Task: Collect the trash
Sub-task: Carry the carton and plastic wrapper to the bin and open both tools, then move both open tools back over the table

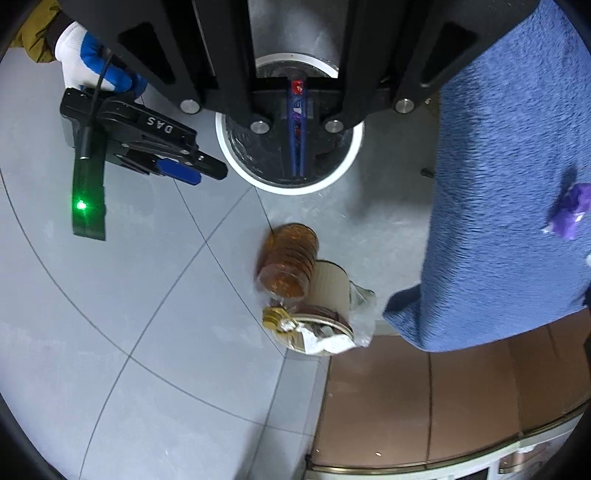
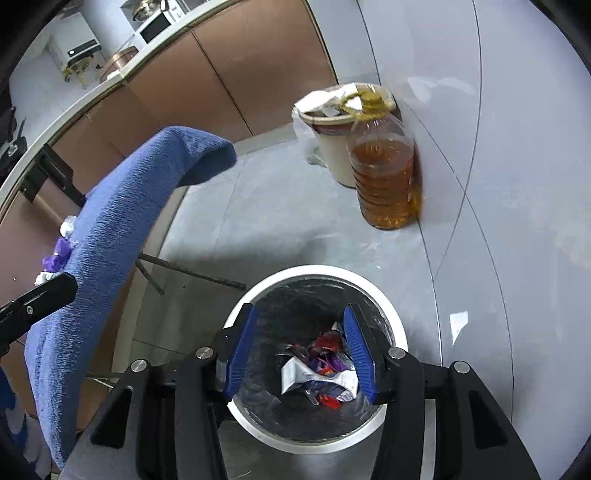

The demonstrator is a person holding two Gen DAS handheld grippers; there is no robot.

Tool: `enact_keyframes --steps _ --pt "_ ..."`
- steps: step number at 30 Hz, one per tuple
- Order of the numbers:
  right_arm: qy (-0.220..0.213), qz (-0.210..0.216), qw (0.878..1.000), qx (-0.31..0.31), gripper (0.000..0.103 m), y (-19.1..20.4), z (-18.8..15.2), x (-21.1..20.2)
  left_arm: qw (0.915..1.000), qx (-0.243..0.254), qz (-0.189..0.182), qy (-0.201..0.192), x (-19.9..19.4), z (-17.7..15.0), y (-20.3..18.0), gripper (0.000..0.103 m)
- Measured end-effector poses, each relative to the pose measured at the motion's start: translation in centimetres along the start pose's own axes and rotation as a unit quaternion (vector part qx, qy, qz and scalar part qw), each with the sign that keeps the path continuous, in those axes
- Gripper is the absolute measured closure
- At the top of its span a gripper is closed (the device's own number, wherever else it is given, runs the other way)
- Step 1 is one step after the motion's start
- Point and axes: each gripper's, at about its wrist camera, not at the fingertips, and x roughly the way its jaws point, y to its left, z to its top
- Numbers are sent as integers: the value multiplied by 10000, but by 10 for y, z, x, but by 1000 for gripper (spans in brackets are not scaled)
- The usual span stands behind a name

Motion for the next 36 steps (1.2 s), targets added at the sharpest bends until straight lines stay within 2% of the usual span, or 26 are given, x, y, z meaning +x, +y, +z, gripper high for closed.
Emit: enact_keyframes --steps 4,6,7,8,16,22,28,36 --pt "-170 106 9997 -110 51 16 4 -17 9995 -163 169 -203 -23 -6 11 98" --pt "-249 161 9994 -159 50 23 6 -25 9986 -263 308 -353 -35 -10 17 84" --pt "-314 208 9991 -198 50 28 7 -31 9977 -344 386 -447 -41 -11 22 67" --pt "-355 238 9988 -222 49 32 8 -35 9964 -436 463 -564 -50 -14 28 57" --pt "-760 570 9937 -588 46 83 14 -82 9817 -954 1129 -1197 -120 -45 70 56" --pt "-1050 814 9857 -1032 42 137 8 -123 9582 -1225 1989 -1652 -181 -78 93 53" --pt "-1283 1065 9743 -1517 39 190 -7 -163 9273 -1487 2664 -2167 -250 -117 103 44" --pt "-1449 1334 9582 -2073 34 249 -31 -201 8955 -1727 3218 -2544 -304 -164 109 39"
